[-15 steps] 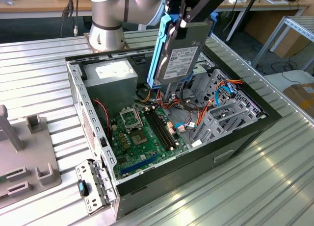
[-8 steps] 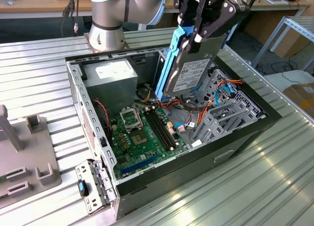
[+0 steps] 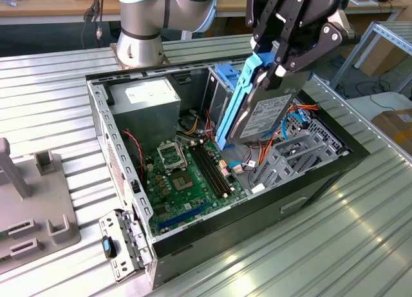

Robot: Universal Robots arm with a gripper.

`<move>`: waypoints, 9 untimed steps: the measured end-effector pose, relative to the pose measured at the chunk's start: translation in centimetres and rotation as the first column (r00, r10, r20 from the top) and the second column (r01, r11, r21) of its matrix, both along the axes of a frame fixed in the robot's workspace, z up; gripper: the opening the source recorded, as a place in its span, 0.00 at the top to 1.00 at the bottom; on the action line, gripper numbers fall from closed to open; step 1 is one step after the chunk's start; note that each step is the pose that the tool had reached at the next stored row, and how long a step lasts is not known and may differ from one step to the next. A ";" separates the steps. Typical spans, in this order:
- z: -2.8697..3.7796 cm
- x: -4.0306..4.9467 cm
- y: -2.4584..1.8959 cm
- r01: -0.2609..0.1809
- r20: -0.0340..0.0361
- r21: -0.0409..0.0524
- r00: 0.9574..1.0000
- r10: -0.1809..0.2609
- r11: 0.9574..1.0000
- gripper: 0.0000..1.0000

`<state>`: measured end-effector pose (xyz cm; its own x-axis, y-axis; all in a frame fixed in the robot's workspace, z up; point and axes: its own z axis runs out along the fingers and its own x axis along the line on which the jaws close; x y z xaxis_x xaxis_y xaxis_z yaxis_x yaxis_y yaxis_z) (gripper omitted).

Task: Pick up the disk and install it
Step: 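Pick up the disk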

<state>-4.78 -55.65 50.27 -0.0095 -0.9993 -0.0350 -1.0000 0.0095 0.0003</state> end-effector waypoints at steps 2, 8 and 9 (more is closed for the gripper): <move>0.00 0.00 -0.61 0.000 0.000 0.000 1.000 0.000 1.000 0.63; 0.00 0.00 -1.48 0.000 0.000 0.010 1.000 0.000 1.000 0.63; 0.00 -0.01 -1.63 0.000 0.001 0.012 1.000 0.000 1.000 0.63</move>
<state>-4.78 -57.28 50.27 -0.0094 -0.9988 -0.0472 -1.0000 0.0095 -0.0006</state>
